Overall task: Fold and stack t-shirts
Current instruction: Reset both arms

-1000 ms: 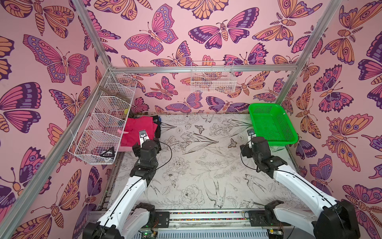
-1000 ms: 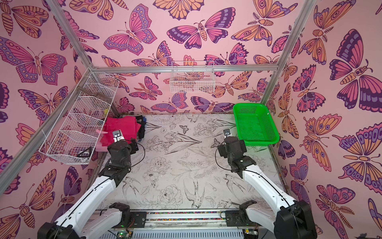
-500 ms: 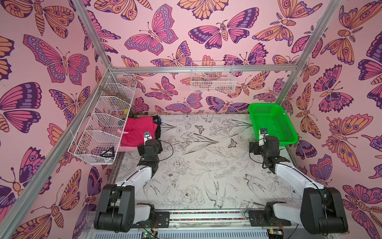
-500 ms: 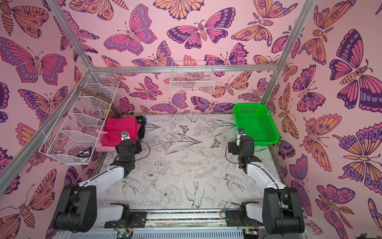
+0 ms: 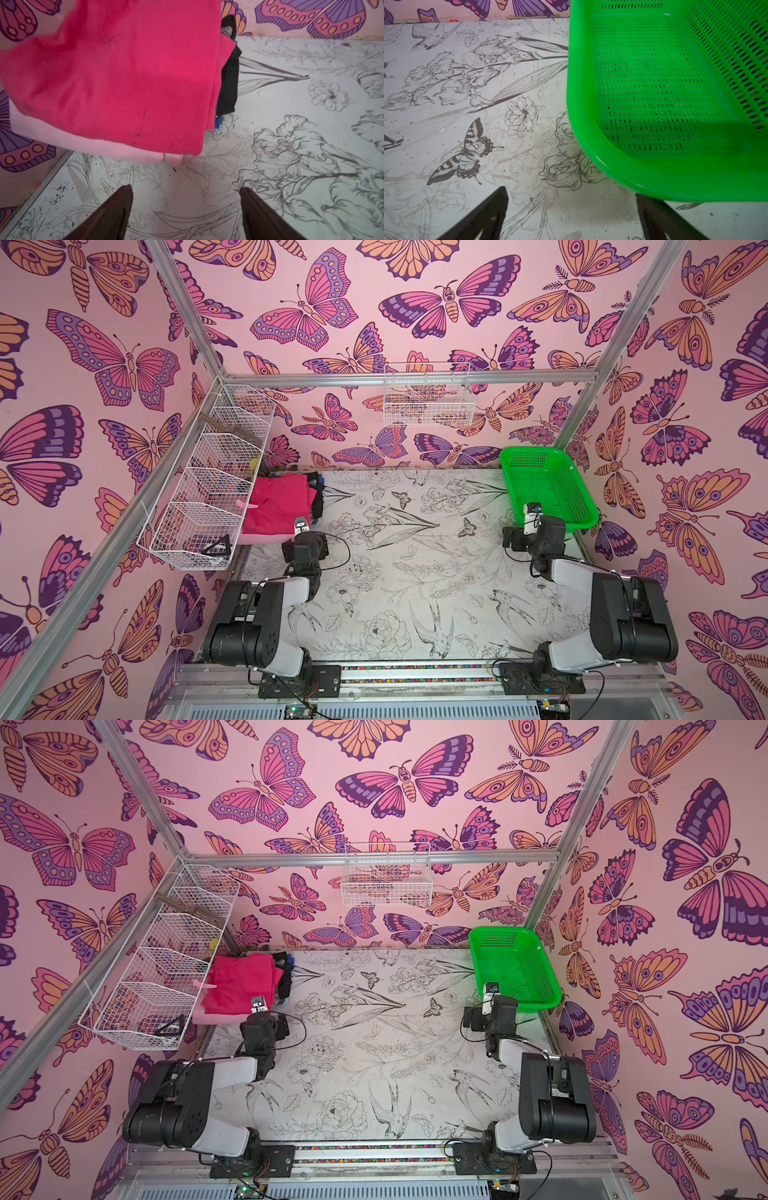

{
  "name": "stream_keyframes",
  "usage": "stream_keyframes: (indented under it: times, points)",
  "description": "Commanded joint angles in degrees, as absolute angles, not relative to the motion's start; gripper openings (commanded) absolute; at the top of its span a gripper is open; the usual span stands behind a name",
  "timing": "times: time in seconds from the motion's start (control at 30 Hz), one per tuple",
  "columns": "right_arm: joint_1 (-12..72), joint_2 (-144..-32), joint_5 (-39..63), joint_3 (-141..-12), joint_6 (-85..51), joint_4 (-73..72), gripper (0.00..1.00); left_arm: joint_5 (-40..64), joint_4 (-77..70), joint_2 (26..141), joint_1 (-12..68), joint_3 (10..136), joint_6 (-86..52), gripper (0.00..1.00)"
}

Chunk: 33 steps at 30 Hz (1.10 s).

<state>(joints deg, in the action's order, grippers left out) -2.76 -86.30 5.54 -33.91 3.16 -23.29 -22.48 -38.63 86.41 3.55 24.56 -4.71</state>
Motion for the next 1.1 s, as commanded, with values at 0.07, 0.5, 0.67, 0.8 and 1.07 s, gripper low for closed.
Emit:
stream_keyframes:
  times: [0.07, 0.5, 0.67, 0.8, 1.07]
  points:
    - [-4.3, -85.9, 10.5, -31.9, 2.0, -30.2, 0.99, -22.8, -44.9, 86.4, 2.7, 24.3, -5.2, 0.83]
    - [-4.8, -84.6, 11.1, -24.1, 1.9, -42.7, 0.99, -25.8, -54.5, 89.2, 3.2, 20.6, -5.9, 0.78]
    - [-5.0, -86.3, 12.2, -22.4, 2.5, -46.6, 0.99, -25.8, -54.6, 89.3, 3.2, 20.5, -5.8, 0.76]
    - [-5.3, -86.4, 13.1, -22.5, 2.3, -47.8, 0.99, -25.8, -54.4, 89.4, 3.2, 20.7, -5.9, 0.82]
    - [-4.5, -86.1, 11.0, -21.7, 2.5, -48.7, 0.99, -25.6, -54.2, 89.3, 3.1, 20.7, -5.9, 1.0]
